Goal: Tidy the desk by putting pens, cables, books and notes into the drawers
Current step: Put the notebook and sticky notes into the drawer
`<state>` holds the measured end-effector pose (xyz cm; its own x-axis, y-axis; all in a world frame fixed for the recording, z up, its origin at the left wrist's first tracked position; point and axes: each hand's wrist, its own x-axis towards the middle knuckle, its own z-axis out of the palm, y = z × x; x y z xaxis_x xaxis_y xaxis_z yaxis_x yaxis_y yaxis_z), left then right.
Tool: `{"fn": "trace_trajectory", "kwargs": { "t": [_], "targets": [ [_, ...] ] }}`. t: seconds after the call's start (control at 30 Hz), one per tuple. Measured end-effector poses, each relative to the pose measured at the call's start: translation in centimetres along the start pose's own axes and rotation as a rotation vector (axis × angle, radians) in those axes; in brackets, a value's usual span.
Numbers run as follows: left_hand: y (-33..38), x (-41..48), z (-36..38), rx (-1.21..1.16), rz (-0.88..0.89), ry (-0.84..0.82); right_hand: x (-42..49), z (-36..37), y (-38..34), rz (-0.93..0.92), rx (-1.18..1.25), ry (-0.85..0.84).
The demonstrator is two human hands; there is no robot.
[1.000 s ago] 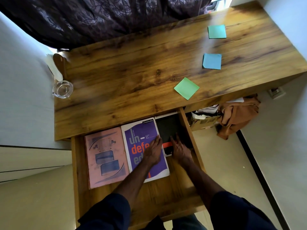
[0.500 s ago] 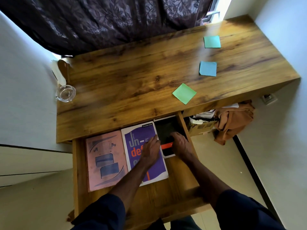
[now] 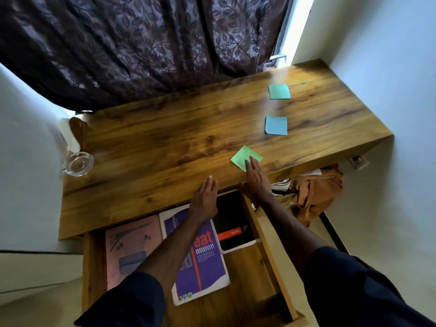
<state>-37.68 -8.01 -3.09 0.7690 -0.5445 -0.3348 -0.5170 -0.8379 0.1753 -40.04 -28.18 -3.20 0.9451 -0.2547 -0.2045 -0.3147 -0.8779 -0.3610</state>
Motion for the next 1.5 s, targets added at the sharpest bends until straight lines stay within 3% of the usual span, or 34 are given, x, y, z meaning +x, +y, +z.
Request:
{"fn": "trace_trajectory", "kwargs": {
  "t": [0.1,0.27,0.53,0.73,0.83,0.93,1.2,1.37,1.5],
  "targets": [
    [-0.5,1.1,1.0,0.116,-0.002,-0.115,-0.3,1.5,1.6,-0.024,-0.039,-0.058],
    [-1.0,2.1,0.3,0.174,0.035,-0.174,-2.5,2.7,1.9,-0.06,-0.011,0.178],
    [-0.1,3.3,-0.3,0.231,0.005,-0.24,-1.7,2.6,2.4,-0.121,-0.122,0.236],
    [0.4,2.3,-0.5,0.232,-0.016,-0.221,-4.9,4.0,2.9,-0.096,0.109,0.34],
    [0.6,1.7,-0.4,0.223,-0.024,-0.196,-5.1,4.7,3.4,0.058,0.331,0.433],
    [0.8,1.7,-0.3,0.22,-0.039,-0.19,-3.1,4.4,4.2,0.122,0.451,0.413],
    [0.9,1.7,0.2,0.211,-0.042,-0.146,1.1,2.3,5.6,0.03,0.013,0.295],
    [0.9,1.8,0.6,0.199,-0.053,-0.165,1.2,3.1,6.3,-0.084,0.009,0.203],
    [0.8,1.7,0.6,0.173,-0.048,-0.16,0.1,3.4,5.8,-0.118,0.0,0.328]
  ]
}}
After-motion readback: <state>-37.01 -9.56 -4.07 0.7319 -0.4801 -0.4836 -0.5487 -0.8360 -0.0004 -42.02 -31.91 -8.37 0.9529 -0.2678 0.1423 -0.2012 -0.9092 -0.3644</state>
